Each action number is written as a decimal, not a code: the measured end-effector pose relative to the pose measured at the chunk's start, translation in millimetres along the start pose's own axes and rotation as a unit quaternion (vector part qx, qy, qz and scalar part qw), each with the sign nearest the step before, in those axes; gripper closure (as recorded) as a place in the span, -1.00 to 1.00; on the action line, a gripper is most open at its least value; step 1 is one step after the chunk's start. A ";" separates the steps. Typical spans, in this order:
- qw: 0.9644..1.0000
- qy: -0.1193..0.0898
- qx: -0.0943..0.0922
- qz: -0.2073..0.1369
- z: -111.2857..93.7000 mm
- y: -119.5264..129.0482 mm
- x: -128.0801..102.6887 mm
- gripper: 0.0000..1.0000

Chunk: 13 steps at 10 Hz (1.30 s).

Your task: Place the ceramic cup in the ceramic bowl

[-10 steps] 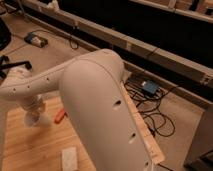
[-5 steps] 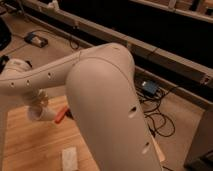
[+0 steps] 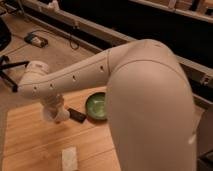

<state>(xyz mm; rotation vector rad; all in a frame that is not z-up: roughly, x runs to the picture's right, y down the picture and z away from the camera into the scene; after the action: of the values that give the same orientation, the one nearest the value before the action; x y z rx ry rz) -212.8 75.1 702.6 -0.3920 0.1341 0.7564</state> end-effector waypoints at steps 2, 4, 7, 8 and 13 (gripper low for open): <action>1.000 -0.006 0.011 0.005 -6.1 -11.4 8.6 1.00; 1.000 -0.010 0.019 0.013 -4.9 -27.9 12.9 1.00; 0.999 -0.017 0.029 0.027 2.4 -71.2 30.4 1.00; 0.999 -0.019 0.031 0.033 3.6 -86.9 39.6 1.00; 0.997 -0.032 0.040 0.050 4.0 -143.5 51.5 1.00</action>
<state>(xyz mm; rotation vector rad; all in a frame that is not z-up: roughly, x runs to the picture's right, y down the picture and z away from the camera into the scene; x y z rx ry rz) -76.5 15.1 735.8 -0.2866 0.1233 0.8579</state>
